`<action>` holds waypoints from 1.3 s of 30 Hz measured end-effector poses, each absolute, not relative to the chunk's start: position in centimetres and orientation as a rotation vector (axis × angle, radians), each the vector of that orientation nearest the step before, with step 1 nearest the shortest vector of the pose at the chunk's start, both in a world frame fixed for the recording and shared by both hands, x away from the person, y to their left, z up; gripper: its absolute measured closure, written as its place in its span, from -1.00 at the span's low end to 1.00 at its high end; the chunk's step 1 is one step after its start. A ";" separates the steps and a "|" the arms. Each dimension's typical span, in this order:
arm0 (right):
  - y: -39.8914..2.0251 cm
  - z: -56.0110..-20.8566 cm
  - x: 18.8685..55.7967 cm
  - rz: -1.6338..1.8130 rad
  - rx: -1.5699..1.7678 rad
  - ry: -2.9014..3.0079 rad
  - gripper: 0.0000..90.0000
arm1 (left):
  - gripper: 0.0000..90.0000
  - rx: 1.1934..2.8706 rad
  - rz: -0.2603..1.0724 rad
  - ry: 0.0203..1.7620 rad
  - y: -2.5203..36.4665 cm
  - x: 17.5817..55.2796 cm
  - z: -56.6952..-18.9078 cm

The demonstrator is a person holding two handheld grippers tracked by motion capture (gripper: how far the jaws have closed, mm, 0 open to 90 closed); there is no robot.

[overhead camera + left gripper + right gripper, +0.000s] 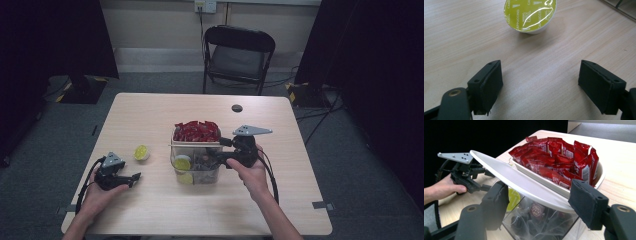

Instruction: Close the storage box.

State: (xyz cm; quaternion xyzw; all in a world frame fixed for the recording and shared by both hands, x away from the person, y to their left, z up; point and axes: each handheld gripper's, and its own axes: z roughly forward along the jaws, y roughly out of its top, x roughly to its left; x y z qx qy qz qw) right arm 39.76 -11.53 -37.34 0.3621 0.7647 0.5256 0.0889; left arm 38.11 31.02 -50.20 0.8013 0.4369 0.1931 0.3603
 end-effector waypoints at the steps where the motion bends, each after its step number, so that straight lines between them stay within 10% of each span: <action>1: -11.5 -37.4 39.7 1.558 1.076 2.276 -0.30 | -0.58 2.066 0.498 1.126 31.0 38.1 -50.2; 11: -11.9 -38.0 39.0 1.515 1.119 2.249 -0.60 | -0.58 2.067 0.499 1.124 31.0 38.1 -50.2; 39: -11.6 -42.1 37.0 1.453 1.115 2.326 -0.61 | -0.58 2.067 0.498 1.125 31.0 38.1 -50.2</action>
